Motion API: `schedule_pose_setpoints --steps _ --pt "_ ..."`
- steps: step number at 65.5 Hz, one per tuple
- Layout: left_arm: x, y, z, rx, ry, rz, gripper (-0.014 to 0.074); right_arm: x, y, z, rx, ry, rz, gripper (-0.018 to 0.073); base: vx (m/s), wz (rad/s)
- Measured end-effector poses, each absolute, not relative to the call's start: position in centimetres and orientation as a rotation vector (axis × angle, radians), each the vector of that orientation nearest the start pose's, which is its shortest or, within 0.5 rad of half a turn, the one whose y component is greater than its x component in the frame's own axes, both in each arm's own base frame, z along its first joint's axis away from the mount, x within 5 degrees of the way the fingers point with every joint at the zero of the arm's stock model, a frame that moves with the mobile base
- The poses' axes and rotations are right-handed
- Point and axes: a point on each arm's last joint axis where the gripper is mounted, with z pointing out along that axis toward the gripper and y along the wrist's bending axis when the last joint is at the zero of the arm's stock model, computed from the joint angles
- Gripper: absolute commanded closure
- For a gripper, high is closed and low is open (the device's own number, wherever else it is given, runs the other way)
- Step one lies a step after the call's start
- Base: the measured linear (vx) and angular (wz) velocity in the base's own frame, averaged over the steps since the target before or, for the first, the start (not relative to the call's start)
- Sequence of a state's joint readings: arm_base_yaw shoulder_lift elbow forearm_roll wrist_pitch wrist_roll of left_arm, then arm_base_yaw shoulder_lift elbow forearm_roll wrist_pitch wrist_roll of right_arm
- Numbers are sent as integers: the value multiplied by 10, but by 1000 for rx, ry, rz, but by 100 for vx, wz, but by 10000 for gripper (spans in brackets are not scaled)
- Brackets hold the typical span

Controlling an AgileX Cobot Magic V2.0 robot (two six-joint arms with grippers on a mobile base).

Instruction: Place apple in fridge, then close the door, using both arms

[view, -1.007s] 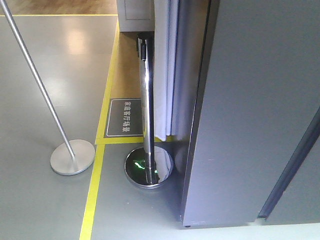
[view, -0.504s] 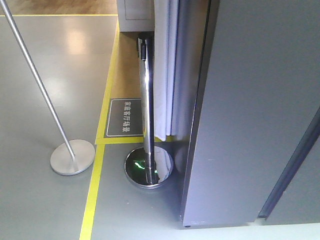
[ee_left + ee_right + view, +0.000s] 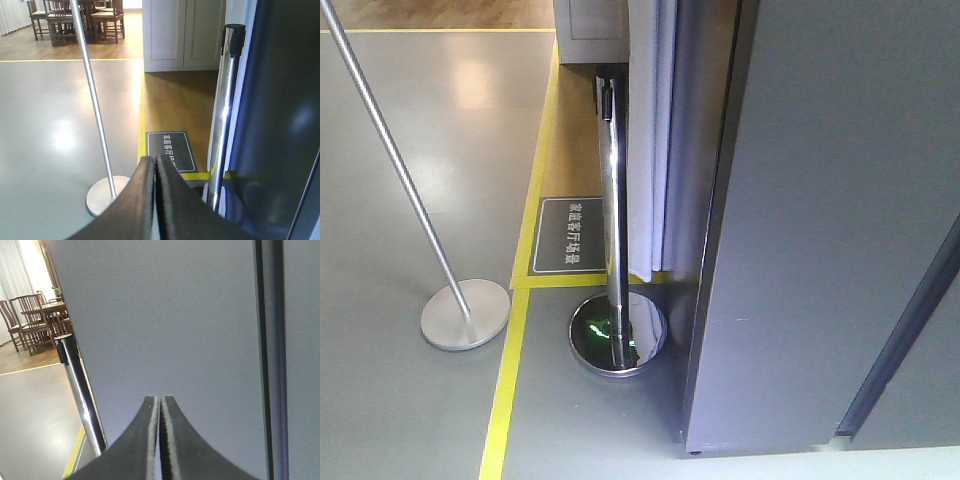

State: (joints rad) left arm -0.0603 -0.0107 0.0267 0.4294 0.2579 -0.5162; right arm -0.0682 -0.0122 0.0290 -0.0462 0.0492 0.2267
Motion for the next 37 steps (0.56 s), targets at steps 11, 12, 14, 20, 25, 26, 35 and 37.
schedule_pose_setpoints --steps 11,12,14,20,25,26,35,37 --pt "55 6 183 -112 1730 -25 604 57 -4 200 194 1538 87 561 0 0" --pt "55 6 183 -112 1730 -25 604 57 -4 200 194 1538 87 561 0 0" --pt "55 6 183 -112 1730 -25 604 57 -4 200 194 1538 87 561 0 0" --pt "55 6 183 -112 1730 -25 604 57 -4 200 194 1538 87 561 0 0" --pt "55 6 183 -112 1730 -25 604 57 -4 200 194 1538 87 561 0 0" --pt "55 6 183 -112 1730 -25 604 57 -4 200 194 1538 87 561 0 0" --pt "55 6 183 -112 1730 -25 604 57 -4 200 194 1538 87 561 0 0" --pt "55 6 183 -112 1730 -25 604 57 -4 200 194 1538 87 561 0 0"
